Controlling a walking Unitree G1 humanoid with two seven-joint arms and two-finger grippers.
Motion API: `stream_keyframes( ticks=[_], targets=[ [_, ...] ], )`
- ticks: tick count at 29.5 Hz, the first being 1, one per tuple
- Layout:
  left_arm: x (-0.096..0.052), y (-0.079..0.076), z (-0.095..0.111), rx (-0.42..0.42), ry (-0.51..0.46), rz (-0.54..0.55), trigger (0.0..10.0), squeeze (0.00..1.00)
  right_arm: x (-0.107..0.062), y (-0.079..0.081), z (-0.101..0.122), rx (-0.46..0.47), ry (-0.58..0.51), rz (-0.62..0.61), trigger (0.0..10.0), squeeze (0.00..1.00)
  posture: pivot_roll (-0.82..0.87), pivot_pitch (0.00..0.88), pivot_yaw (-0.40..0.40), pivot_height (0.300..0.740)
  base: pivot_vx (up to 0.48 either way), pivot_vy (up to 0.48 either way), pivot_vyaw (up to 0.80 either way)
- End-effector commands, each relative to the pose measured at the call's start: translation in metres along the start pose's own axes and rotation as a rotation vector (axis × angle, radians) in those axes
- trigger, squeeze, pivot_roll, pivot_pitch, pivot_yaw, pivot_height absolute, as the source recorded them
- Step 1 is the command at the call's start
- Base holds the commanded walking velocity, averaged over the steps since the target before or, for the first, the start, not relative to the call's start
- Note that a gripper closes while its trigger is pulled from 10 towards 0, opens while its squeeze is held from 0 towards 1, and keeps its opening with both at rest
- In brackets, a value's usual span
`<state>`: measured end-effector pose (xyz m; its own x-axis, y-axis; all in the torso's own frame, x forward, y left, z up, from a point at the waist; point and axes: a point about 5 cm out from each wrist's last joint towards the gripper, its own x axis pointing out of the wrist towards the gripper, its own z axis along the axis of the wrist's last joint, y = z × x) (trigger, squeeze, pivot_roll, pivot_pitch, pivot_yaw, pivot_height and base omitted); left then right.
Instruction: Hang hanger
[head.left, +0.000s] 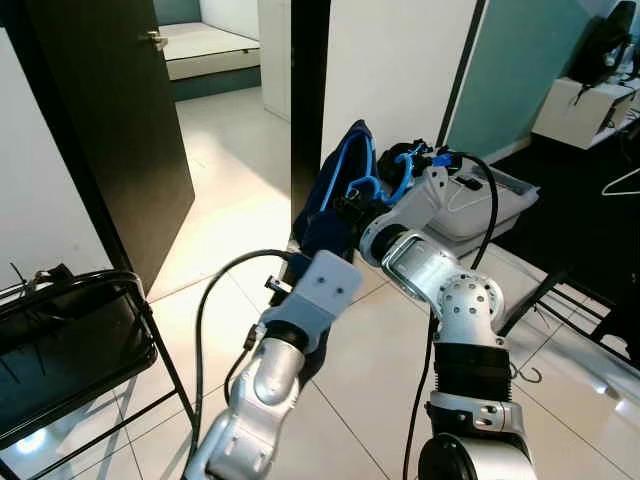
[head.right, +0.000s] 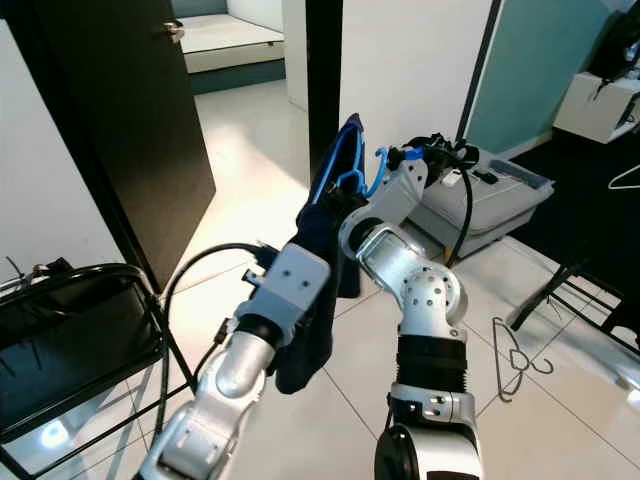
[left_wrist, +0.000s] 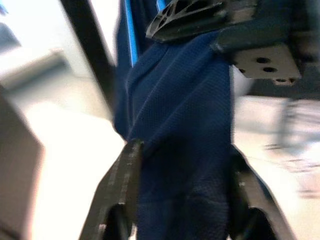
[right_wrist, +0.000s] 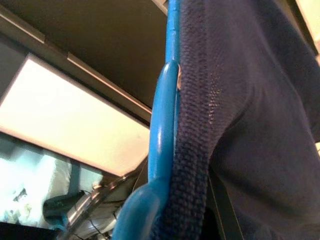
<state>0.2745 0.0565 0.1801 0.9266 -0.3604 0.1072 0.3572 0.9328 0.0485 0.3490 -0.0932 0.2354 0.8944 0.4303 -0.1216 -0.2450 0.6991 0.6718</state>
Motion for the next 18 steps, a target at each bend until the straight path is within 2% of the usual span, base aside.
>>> stream_keyframes(
  ticks=[1,2,3,4,5,6,8,9,10,11,13,14,15,16,17,18],
  targets=[
    [0.000,-0.007,0.016,-0.209,-0.067,0.000,10.0,1.00,-0.001,-0.003,0.000,-0.034,0.019,-0.001,0.0,0.00,-0.01,0.000,-0.031,0.740,0.000,0.000,0.00],
    [-0.002,-0.004,0.022,-0.307,-0.087,-0.080,10.0,1.00,-0.006,-0.010,0.003,-0.097,0.054,0.013,0.0,0.00,-0.01,0.000,-0.030,0.740,0.000,0.000,0.00],
    [-0.008,0.002,0.029,-0.355,-0.104,-0.198,10.0,1.00,-0.015,-0.023,0.009,-0.215,0.093,0.024,0.0,0.00,-0.01,0.000,-0.033,0.740,0.000,0.000,0.00],
    [-0.008,0.002,0.029,-0.355,-0.104,-0.198,10.0,1.00,-0.015,-0.023,0.009,-0.215,0.093,0.024,0.0,0.00,-0.01,0.000,-0.033,0.740,0.000,0.000,0.00],
    [-0.016,0.008,0.036,-0.342,-0.113,-0.304,10.0,1.00,-0.024,-0.036,0.016,-0.328,0.131,0.024,0.0,0.00,-0.01,0.000,-0.033,0.740,0.000,0.000,0.00],
    [-0.021,0.010,0.040,-0.325,-0.115,-0.370,10.0,1.00,-0.030,-0.044,0.020,-0.398,0.163,0.021,0.0,0.00,-0.01,0.000,-0.033,0.740,0.000,0.000,0.00],
    [-0.031,0.021,0.042,-0.269,-0.106,-0.454,10.0,1.00,-0.047,-0.065,0.035,-0.591,0.215,0.002,0.0,0.00,-0.01,0.000,-0.031,0.740,0.000,0.000,0.00],
    [-0.031,0.021,0.042,-0.269,-0.106,-0.454,10.0,1.00,-0.047,-0.065,0.035,-0.591,0.215,0.002,0.0,0.00,-0.01,0.000,-0.031,0.740,0.000,0.000,0.00],
    [-0.036,0.028,0.044,-0.221,-0.101,-0.492,10.0,1.00,-0.060,-0.078,0.045,-0.686,0.250,0.004,0.0,0.00,-0.02,0.000,-0.031,0.740,0.000,0.000,0.00],
    [-0.036,0.028,0.044,-0.221,-0.101,-0.492,10.0,1.00,-0.060,-0.078,0.045,-0.686,0.250,0.004,0.0,0.00,-0.02,0.000,-0.031,0.740,0.000,0.000,0.00],
    [-0.043,0.040,0.049,-0.172,-0.104,-0.553,10.0,1.00,-0.082,-0.096,0.063,-0.851,0.326,0.027,0.0,0.00,-0.02,0.000,-0.030,0.740,0.000,0.000,0.00],
    [-0.043,0.040,0.049,-0.172,-0.104,-0.553,10.0,1.00,-0.082,-0.096,0.063,-0.851,0.326,0.027,0.0,0.00,-0.02,0.000,-0.030,0.740,0.000,0.000,0.00],
    [-0.045,0.045,0.054,-0.177,-0.118,-0.575,10.0,1.00,-0.092,-0.103,0.071,-0.924,0.364,0.040,0.0,0.00,-0.03,0.000,-0.030,0.740,0.000,0.000,0.00],
    [-0.045,0.045,0.054,-0.177,-0.118,-0.575,10.0,1.00,-0.092,-0.103,0.071,-0.924,0.364,0.040,0.0,0.00,-0.03,0.000,-0.030,0.740,0.000,0.000,0.00],
    [-0.046,0.049,0.059,-0.174,-0.135,-0.600,10.0,1.00,-0.104,-0.106,0.079,-0.998,0.401,0.096,0.0,0.00,-0.03,0.000,-0.029,0.740,0.000,0.000,0.00],
    [-0.046,0.049,0.059,-0.174,-0.135,-0.600,10.0,1.00,-0.104,-0.106,0.079,-0.998,0.401,0.096,0.0,0.00,-0.03,0.000,-0.029,0.740,0.000,0.000,0.00]
  ],
)
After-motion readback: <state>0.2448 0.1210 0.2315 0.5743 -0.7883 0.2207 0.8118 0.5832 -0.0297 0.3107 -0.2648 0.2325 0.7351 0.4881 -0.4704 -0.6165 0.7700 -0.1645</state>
